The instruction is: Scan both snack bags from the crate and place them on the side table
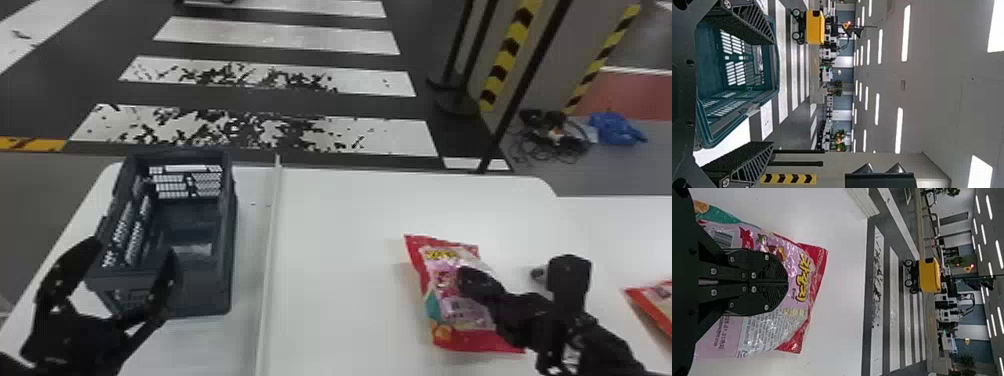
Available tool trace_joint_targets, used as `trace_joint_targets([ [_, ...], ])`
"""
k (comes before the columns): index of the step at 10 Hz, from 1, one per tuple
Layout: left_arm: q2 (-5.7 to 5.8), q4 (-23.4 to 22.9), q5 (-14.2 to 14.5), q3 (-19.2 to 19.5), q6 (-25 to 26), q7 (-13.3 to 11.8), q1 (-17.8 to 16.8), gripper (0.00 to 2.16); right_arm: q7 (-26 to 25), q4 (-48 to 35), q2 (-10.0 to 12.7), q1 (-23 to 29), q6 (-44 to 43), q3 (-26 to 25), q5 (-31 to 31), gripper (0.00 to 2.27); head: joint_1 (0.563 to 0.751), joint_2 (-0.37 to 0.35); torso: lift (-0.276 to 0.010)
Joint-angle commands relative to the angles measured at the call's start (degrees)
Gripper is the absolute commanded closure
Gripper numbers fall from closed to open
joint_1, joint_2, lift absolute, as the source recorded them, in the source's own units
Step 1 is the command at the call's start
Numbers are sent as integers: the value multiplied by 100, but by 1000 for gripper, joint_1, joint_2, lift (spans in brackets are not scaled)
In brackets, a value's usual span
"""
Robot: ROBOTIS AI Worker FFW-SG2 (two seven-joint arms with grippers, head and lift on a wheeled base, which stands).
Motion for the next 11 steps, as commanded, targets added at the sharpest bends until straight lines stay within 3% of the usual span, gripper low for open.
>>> trace_joint_targets([
  [1, 0, -7, 0, 7, 0, 0, -7, 83, -6, 4, 14, 87, -166, 207, 49, 2236, 695, -81, -98],
  [3, 0, 19, 9, 7, 0, 0, -25, 83, -6, 171, 14, 78, -166, 374, 392, 2236, 695, -44, -98],
  [7, 9, 54, 18, 7, 0, 0, -34, 83, -32, 531, 14, 69, -359, 453, 498, 2236, 695, -23, -98],
  [11, 9, 45, 18, 16, 0, 0, -16, 83, -59, -594, 14, 403, -307, 321, 14, 2240, 695, -23, -98],
])
